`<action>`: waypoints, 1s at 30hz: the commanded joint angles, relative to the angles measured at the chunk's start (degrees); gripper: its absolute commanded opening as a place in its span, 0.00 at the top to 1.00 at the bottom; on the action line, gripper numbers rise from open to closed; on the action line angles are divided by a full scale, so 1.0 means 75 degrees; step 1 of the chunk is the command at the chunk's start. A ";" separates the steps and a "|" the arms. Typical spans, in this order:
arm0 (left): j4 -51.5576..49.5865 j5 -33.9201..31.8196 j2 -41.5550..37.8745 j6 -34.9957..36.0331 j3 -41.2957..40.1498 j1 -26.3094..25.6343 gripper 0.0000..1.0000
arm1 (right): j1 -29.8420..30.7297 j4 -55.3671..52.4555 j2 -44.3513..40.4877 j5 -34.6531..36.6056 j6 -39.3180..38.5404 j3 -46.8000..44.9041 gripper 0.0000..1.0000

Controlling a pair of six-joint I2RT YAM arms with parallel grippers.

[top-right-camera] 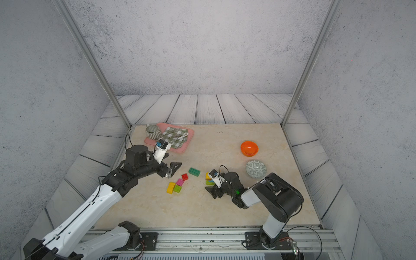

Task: Assemble the letter s with lego
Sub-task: Pick up the lego brick from the center of the board.

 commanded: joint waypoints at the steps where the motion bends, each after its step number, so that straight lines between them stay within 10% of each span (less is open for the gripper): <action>1: 0.0090 0.0117 0.0006 -0.0018 -0.0041 0.0091 0.05 | 0.0119 0.0039 -0.0243 -0.0360 0.0250 -0.0273 0.15; 15: 0.0102 0.0149 0.0013 -0.0042 -0.0044 0.0115 0.05 | 0.0222 0.0350 -0.0357 0.0634 0.0396 -0.0562 0.22; 30: 0.0107 0.0163 -0.0004 -0.0030 -0.0035 0.0126 0.05 | 0.0224 0.0133 -0.0122 0.0306 0.0070 -0.0166 0.60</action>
